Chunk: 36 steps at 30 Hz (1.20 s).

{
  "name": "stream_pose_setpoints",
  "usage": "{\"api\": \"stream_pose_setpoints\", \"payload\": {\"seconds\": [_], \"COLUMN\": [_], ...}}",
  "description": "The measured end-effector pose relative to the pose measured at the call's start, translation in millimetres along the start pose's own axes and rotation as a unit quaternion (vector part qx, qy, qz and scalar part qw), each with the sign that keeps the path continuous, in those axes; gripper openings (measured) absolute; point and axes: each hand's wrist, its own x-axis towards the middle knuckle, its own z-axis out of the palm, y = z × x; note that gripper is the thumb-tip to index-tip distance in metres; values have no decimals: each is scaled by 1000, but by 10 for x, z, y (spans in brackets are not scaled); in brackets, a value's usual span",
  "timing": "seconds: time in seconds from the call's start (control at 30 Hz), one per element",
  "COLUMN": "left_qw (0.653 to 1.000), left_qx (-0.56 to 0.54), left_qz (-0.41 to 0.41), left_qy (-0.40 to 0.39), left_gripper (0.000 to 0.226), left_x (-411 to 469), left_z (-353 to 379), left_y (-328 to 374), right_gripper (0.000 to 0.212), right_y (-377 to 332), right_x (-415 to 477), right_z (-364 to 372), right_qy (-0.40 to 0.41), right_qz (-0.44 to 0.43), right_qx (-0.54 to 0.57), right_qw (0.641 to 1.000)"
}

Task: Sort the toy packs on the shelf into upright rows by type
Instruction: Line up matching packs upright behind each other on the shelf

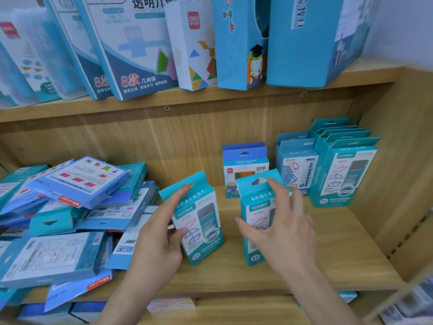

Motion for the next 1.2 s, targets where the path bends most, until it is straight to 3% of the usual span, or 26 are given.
{"api": "stream_pose_setpoints", "payload": {"seconds": [0.13,0.3,0.43,0.67,0.77,0.93,1.07,1.2], "left_qw": [999,998,993,986,982,973,968,970], "left_qx": [1,-22,-15,-42,-43,-47,-3,-5], "left_qz": [39,54,81,126,141,143,163,158], "left_qy": [15,-36,-79,-105,-116,-172,-190,-187], "left_gripper": [89,92,92,89,80,87,88,87], "left_x": [-40,6,102,280,323,485,661,740], "left_z": [-16,246,579,995,1099,1250,1369,1473], "left_y": [94,226,331,555,614,774,899,931], "right_gripper": [89,91,92,110,115,127,123,110], "right_y": [193,533,784,983,1011,1116,1240,1325], "right_x": [61,221,306,334,318,364,385,305], "right_z": [-231,-502,-516,-472,-490,-548,-732,-718], "right_qy": [21,99,105,-17,-20,-42,-112,-102], "right_qz": [61,90,101,138,140,122,102,116], "right_qx": [41,22,-5,-34,-27,16,27,31], "right_qw": [997,991,989,990,990,991,988,988]}}
